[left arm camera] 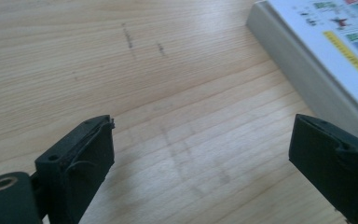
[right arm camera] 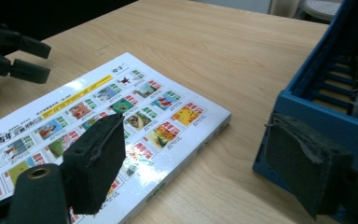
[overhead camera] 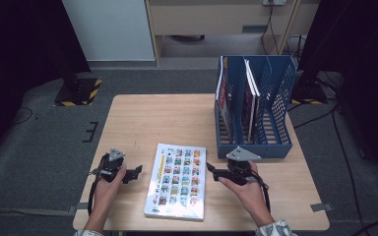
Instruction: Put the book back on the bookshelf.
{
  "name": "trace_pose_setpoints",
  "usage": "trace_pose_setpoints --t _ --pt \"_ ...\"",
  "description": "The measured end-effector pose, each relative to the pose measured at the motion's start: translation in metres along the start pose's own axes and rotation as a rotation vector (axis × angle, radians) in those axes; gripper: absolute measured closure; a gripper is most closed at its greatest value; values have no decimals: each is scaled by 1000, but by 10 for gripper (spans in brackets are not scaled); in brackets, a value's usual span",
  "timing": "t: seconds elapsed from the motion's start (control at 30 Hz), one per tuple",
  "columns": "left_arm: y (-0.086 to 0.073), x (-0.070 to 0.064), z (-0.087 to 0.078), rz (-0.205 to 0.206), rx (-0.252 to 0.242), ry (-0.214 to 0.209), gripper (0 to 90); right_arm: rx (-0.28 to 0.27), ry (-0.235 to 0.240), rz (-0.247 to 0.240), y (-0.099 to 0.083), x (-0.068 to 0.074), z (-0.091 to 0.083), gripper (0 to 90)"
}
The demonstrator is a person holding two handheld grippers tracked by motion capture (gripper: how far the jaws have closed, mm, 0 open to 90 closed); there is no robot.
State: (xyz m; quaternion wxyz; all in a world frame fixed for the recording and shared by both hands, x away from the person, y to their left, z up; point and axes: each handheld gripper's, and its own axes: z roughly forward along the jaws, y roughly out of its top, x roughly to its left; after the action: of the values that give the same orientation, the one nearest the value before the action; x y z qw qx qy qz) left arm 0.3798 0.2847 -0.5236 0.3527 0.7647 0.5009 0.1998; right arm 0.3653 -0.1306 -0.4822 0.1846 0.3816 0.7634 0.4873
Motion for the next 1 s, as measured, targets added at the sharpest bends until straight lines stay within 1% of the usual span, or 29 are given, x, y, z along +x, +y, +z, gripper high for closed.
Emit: trace_pose_setpoints --t 0.2,0.27,0.43,0.47,0.57,0.6,0.63,0.67,0.87,1.0 --pt "6 -13 -5 1 -19 -48 97 24 15 -27 -2 5 5 233" --pt "8 -19 -6 9 -22 -65 108 32 23 -33 -3 7 6 247" --pt "10 -33 -4 48 -12 -114 130 46 37 -47 -5 9 9 277" --pt "11 -36 -3 54 -6 -121 137 49 39 -45 -5 10 10 279" --pt "11 -45 0 88 11 -141 165 65 48 -49 -7 11 13 282" --pt "11 -45 0 88 11 -141 174 65 48 -49 -7 11 13 282" --pt "11 -51 2 105 26 -153 178 81 56 -52 -9 13 16 281" --pt "11 -53 4 109 33 -159 180 86 57 -53 -10 14 17 280" --pt "11 -63 10 102 57 -200 203 131 78 -60 -15 19 26 258" --pt "10 -64 13 71 60 -226 206 162 92 -47 -19 19 32 238"
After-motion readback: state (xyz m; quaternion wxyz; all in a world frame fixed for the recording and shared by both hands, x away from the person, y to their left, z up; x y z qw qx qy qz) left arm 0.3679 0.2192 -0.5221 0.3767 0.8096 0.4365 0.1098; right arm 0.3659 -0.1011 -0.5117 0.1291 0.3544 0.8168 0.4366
